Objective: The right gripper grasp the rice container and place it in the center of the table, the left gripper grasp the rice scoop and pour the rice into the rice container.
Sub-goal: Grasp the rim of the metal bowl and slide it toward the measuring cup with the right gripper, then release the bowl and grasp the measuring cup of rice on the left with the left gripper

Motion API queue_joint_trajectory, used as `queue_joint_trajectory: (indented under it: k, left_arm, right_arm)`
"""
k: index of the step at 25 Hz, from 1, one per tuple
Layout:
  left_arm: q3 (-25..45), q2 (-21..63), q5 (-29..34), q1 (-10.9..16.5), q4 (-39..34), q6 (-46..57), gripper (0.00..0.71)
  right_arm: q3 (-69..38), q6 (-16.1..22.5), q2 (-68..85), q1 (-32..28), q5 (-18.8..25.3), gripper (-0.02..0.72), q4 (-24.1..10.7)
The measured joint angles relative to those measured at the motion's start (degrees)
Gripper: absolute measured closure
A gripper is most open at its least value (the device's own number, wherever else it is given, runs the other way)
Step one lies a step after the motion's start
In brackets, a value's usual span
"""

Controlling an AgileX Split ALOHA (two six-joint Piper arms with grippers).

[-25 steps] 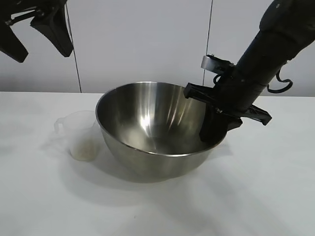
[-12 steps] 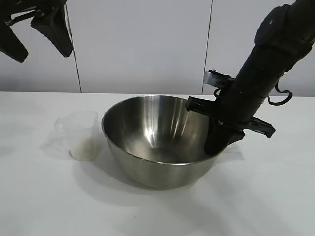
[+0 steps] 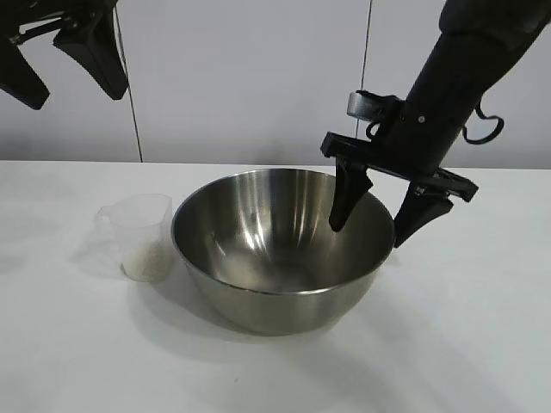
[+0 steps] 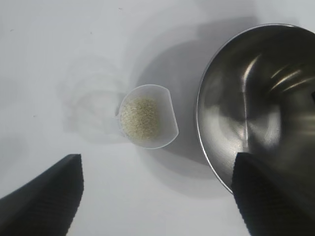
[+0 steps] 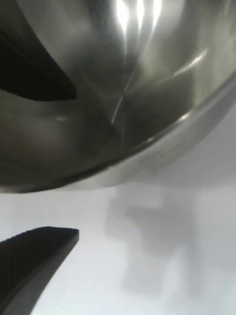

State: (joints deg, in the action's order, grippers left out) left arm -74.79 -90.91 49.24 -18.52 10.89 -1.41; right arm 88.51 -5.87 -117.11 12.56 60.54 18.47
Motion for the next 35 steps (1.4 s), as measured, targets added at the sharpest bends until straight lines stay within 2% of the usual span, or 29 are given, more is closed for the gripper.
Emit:
queue_joint_trajectory:
  k: [3, 5, 12, 15, 21, 25, 28, 33, 35]
  left_arm:
    - [0.00, 0.00, 0.00, 0.00, 0.00, 0.00, 0.113]
    - [0.00, 0.00, 0.00, 0.00, 0.00, 0.00, 0.113]
    - [0.00, 0.00, -1.09, 0.00, 0.00, 0.00, 0.113]
    - [0.00, 0.00, -2.92, 0.00, 0.00, 0.00, 0.113]
    - [0.00, 0.00, -4.63, 0.00, 0.00, 0.00, 0.113]
    - [0.82, 0.00, -4.79, 0.00, 0.00, -0.83, 0.113]
    - [7.93, 1.01, -10.91, 0.00, 0.43, -1.62, 0.113]
    - [28.41, 3.78, -33.03, 0.00, 6.57, -6.10, 0.113]
    - [34.03, 5.09, -41.14, 0.00, 9.47, -8.41, 0.113]
  right_arm:
    - [4.05, 2.85, 2.60, -1.17, 2.74, 0.198, -5.83]
    - [6.03, 3.91, 4.56, -2.34, 3.65, 0.198, -8.11]
    - [6.96, 4.38, 9.43, -4.97, 6.60, 0.198, -9.11]
    - [6.96, 4.16, 9.75, -4.97, 7.81, 0.198, -7.27]
    - [6.96, 0.94, 9.75, -4.97, 8.18, 0.198, 1.46]
    - [6.96, 0.24, 9.75, -4.97, 7.81, 0.198, 2.52]
    - [6.96, 0.11, 9.75, -4.97, 7.44, 0.198, 2.57]
    - [6.96, -0.45, 9.75, -4.97, 7.37, 0.198, 2.57]
    - [6.96, -0.64, 9.75, -4.97, 7.37, 0.198, 2.57]
